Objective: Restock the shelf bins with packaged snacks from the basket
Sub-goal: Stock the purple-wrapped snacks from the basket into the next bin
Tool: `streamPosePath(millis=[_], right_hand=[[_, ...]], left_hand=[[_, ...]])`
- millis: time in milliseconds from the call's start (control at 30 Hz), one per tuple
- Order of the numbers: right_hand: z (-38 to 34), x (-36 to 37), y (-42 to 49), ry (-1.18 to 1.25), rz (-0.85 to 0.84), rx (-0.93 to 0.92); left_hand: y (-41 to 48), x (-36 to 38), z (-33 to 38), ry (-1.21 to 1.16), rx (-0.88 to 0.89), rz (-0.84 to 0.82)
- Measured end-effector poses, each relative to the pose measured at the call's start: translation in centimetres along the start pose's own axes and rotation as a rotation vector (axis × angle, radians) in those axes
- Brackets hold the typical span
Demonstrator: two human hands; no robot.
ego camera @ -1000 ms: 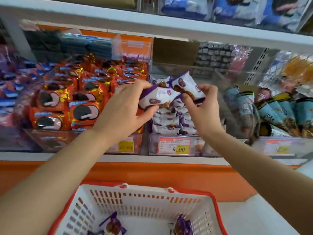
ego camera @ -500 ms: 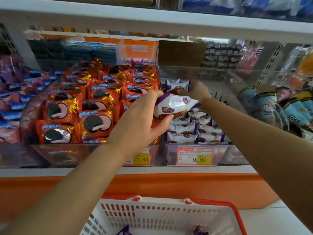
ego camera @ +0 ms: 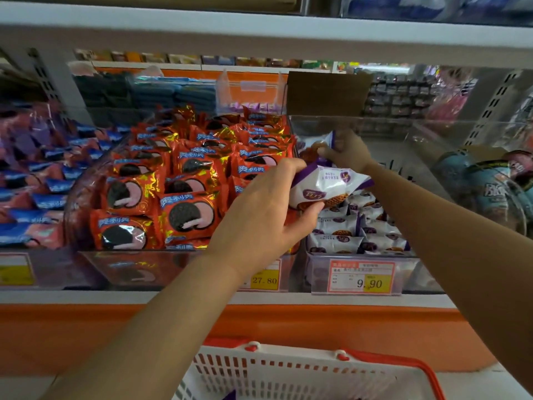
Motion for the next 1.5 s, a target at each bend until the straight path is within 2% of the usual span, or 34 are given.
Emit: streamPosePath(millis=[100,200,267,367,500,667,733,800,833,933,1000,1100,1300,1400,1500], right_hand=[[-0.3,0.9,0.2,-0.177,-0.058,0.084],[-0.8,1.0,-0.1,-0.230,-0.010,0.093],[-0.9,0.8,-0.5,-0.184,0.066,0.056],[-1.0,0.6,-1.5,-0.265,0.160,-0.025],[-0.8,0.9,-1.3,-0.256,0.054,-0.103],[-0.8,0.2,-3.3,-0.030,0.123,-0.095],[-1.1,-0.1,-5.4,0.264,0.146,-0.104],[-2.0,-0.3,-8.1,0.633,0.091,-0.142],[-2.5,-0.5,-9.6,0.725,0.044,-0.187],[-4.1,-0.4,-14.0,0.581,-0.127,-0.334],[-4.4,-0.1,-15.7,0.504,-0.242,-0.358],[-4.2,-0.3,-16.3,0.556,-0.271,-0.311],[-2.1,-2.3,-15.3,0.627,-0.040,-0.139],[0.4,-2.5,-12.4,0.546,0.071,0.014],[1.2,-1.9,-9.6,0.367,0.083,0.076]], left_hand=[[0.0,0.0,-0.1,-0.003,-0.006,0.003],[0.0,0.0,0.0,0.012,-0.010,0.010],[0.0,0.0,0.0,0.039,-0.002,0.015],[0.0,0.1,-0.1,0.078,0.003,0.025],[0.0,0.1,-0.1,0.095,0.010,0.031],[0.0,0.1,0.0,0.137,0.022,0.057],[0.0,0.1,0.0,0.147,0.028,0.065],[0.0,0.1,0.1,0.173,0.032,0.075],[0.0,0.2,0.1,0.192,0.032,0.083],[0.0,0.2,0.2,0.221,0.016,0.092],[0.1,0.2,0.3,0.223,0.008,0.093],[0.1,0.2,0.2,0.240,-0.004,0.090],[0.3,0.6,-0.1,0.347,0.033,0.010],[0.3,0.8,-0.2,0.385,0.056,-0.032],[0.3,0.8,-0.1,0.400,0.049,-0.039]])
Point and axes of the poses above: each hand's wrist, its own y-axis towards the middle knuckle, its own x-axis out of the palm, z = x × y, the point moved 3 cm from there along y, towards the middle knuckle, and after that the axes turned 10 degrees about -z, right-handed, at the moved point
